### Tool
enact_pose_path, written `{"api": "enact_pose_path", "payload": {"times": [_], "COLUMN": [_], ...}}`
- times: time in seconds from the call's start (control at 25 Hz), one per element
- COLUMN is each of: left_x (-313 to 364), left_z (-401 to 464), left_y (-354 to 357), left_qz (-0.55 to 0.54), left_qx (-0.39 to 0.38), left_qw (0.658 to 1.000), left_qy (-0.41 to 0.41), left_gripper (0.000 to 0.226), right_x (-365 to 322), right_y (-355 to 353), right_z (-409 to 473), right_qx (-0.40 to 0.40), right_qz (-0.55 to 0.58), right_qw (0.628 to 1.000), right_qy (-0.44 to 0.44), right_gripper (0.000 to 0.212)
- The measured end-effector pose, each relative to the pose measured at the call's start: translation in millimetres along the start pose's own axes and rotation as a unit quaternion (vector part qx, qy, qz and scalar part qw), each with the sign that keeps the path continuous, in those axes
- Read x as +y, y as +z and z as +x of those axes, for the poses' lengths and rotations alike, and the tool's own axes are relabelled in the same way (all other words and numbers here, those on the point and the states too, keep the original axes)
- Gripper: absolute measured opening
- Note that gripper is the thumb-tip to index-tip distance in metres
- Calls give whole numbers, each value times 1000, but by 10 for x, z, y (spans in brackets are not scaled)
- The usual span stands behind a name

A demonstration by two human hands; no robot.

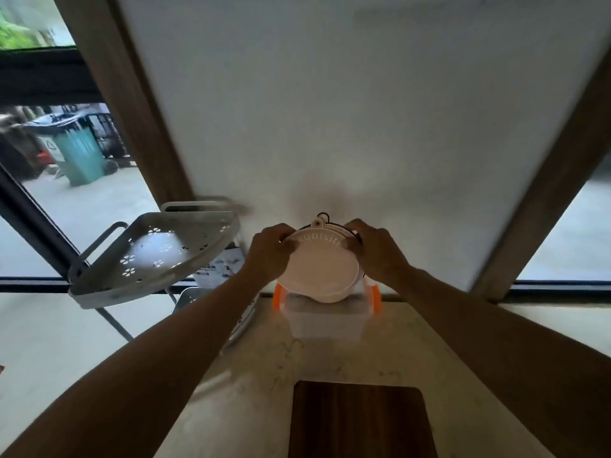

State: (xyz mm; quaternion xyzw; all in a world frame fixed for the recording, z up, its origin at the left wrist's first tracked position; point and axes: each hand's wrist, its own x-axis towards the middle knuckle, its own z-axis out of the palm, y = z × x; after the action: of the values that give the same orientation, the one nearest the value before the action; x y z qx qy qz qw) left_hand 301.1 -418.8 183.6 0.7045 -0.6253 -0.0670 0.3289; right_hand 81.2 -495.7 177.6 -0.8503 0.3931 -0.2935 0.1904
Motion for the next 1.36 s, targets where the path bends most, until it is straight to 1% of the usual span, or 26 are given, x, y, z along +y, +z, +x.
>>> {"api": "enact_pose_path", "payload": {"times": [0.16,0.32,0.48,0.64,0.72,0.84,0.92,1.08,1.2,1.36], "left_x": [-170,-419,-608,-776,-838,-844,-834,-854,-832,-833], "left_z": [250,233,208,161,143,147,138,128,143,128], "left_y": [399,839,1188,1418,1488,1533,1543,1507,1489,1498], "left_qz": [10,6,-16,36,62,42,39,22,24,21], "left_qx": [-4,-4,-9,4,5,21,31,55,56,48], "left_qw": [999,999,997,998,997,997,997,997,997,997], "left_qy": [-37,-52,-81,-53,-51,-57,-57,-59,-43,-49], "left_gripper": [16,17,16,19,21,21,20,19,15,15], "right_x": [373,712,955,1063,1094,1127,1143,1138,1140,1147], "right_y": [306,614,883,1106,1186,1248,1258,1260,1274,1262], "right_z": [148,95,41,26,33,46,38,17,14,15], "right_qx": [1,-23,-42,-44,-32,18,34,37,30,27], "right_qz": [-18,-36,-39,-49,-91,-142,-119,-52,-55,-55], "right_qw": [1000,999,996,995,993,987,990,996,996,996], "right_qy": [14,33,71,80,73,73,73,65,56,61], "right_gripper": [17,18,21,20,24,28,28,24,22,22]}}
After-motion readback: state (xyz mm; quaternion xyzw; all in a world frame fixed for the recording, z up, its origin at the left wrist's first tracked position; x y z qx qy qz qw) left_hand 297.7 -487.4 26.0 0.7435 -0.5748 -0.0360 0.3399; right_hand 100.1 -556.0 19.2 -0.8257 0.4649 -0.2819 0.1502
